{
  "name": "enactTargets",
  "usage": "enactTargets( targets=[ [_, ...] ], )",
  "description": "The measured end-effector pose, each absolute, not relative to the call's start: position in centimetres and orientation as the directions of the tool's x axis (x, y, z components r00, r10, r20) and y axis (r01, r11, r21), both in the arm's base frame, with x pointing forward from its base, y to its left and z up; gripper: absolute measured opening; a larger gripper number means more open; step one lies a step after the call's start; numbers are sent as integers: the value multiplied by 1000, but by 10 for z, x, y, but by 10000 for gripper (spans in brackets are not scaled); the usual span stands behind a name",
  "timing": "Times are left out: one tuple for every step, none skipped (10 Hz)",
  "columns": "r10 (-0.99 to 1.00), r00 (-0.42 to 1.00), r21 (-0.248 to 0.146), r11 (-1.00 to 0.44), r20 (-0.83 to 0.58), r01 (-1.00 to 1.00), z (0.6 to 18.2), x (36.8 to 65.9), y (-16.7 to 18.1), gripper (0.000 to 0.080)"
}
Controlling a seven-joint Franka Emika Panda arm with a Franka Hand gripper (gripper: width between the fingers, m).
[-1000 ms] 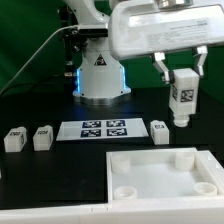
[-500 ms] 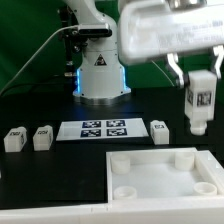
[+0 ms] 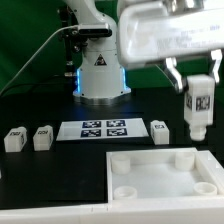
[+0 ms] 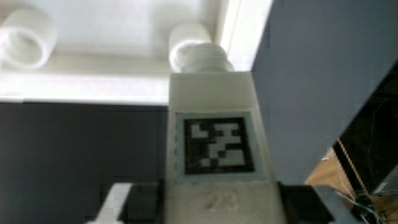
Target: Assemble one leg
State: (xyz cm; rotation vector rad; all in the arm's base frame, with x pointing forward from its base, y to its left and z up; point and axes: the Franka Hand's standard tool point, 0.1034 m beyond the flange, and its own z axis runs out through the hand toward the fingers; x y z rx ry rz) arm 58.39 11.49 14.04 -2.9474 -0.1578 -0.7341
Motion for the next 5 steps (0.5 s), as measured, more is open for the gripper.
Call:
enactTargets(
  targets=[
    [72,875,-74,-990,479,122,138,596,114,294],
    [69,870,-77,-990,488,122,138,606,117,294],
    [67,869,-80,-989,490,121,131,611,119,294],
    [64,871,-83,-989,487,119,119,616,119,294],
    [63,873,-84,-989,484,118,114,617,120,294]
  ],
)
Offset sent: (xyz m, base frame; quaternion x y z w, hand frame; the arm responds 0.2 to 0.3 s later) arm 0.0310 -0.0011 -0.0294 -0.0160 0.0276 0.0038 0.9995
